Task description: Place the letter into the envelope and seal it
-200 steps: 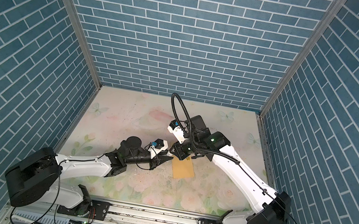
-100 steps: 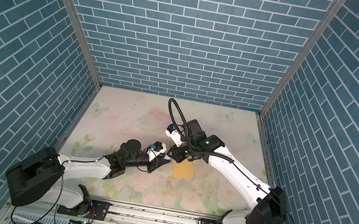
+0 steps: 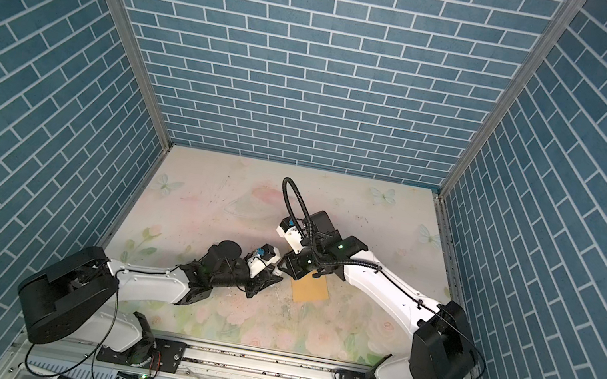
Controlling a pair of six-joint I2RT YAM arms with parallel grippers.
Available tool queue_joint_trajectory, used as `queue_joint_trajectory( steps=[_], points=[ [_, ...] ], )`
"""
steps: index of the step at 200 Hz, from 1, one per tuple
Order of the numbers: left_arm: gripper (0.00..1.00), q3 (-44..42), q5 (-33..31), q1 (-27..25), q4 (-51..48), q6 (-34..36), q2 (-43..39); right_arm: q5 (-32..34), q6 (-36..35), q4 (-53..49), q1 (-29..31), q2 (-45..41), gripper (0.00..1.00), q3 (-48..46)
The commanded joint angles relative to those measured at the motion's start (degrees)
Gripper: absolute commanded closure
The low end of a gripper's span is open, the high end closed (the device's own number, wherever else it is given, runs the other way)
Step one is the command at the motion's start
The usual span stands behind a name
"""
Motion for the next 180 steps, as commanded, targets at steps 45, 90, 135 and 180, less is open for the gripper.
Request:
queue_joint_trajectory(
  steps=[45,90,135,180],
  points=[
    [1.00,4.1,0.0,-0.2,21.1,-0.4,-3.4,-2.7,0.4,-7.4,2.3,2.6,1.00,0.8],
    [1.00,2.9,-3.2,-0.2,17.1,-0.7,-5.4,4.9,-2.9,-11.5,2.0,-1.6,0.89,10.1],
    [1.00,5.6,-13.1,-0.2,0.7,-6.0,-8.9,17.1,-4.2,-4.1,1.6,-11.9,0.61,12.8],
    [1.00,13.8,-23.0,0.0,-21.3,-11.8,-10.5,24.2,-3.3,7.7,1.4,-22.2,0.10,2.6]
  ],
)
